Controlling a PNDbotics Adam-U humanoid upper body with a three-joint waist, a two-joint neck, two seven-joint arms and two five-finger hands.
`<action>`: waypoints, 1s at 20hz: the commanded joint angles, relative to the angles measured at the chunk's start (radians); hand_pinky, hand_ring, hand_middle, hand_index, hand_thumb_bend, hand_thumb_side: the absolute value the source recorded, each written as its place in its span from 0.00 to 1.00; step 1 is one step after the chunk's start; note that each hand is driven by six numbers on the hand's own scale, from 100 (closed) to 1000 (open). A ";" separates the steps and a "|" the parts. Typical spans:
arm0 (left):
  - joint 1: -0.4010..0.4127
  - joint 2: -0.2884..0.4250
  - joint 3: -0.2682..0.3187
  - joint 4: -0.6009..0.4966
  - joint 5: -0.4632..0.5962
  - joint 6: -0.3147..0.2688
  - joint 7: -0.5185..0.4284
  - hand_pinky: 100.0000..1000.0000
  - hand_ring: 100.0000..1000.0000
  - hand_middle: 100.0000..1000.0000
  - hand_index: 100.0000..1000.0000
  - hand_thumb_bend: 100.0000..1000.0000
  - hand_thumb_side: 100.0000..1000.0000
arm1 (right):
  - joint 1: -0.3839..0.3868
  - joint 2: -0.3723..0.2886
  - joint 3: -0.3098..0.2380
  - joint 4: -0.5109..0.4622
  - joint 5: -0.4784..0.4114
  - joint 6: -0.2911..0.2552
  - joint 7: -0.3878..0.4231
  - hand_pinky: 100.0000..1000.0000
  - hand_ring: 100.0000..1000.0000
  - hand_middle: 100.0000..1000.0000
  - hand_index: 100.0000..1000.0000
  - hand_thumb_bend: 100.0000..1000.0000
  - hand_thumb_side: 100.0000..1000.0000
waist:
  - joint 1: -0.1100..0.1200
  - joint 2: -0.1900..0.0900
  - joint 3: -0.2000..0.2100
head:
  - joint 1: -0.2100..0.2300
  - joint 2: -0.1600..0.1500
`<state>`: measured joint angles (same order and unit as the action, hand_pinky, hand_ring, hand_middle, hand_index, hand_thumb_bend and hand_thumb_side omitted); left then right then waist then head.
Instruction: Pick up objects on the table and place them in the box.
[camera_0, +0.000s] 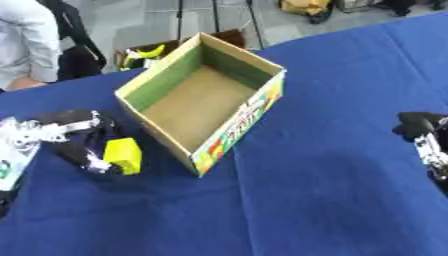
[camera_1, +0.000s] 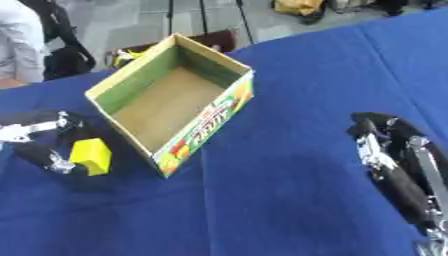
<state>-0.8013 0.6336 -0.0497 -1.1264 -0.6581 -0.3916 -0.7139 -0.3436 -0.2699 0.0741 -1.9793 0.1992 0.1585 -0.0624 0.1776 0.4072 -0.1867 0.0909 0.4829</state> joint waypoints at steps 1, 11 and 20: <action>0.013 0.016 -0.027 -0.031 -0.036 -0.168 -0.168 0.39 0.63 0.72 0.84 0.70 0.62 | -0.010 -0.009 -0.007 -0.020 -0.006 -0.001 0.000 0.80 0.86 0.56 0.73 0.00 0.68 | -0.013 -0.012 0.000 | -0.002 -0.007; 0.017 0.008 -0.040 -0.062 -0.087 -0.156 -0.185 0.39 0.63 0.72 0.83 0.68 0.61 | -0.010 -0.008 -0.008 -0.019 -0.007 -0.001 0.001 0.80 0.86 0.56 0.73 0.00 0.68 | -0.013 -0.012 -0.002 | -0.003 -0.024; 0.035 0.021 -0.057 -0.145 -0.154 -0.192 -0.082 0.23 0.50 0.54 0.71 0.58 0.59 | -0.008 -0.009 -0.011 -0.019 -0.007 0.000 -0.001 0.80 0.86 0.55 0.73 0.00 0.68 | -0.012 -0.011 -0.001 | -0.009 -0.027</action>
<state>-0.7675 0.6332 -0.0952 -1.2501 -0.7917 -0.4339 -0.6716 -0.3434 -0.2695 0.0681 -1.9793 0.1964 0.1591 -0.0626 0.1755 0.4126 -0.1893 0.0847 0.4651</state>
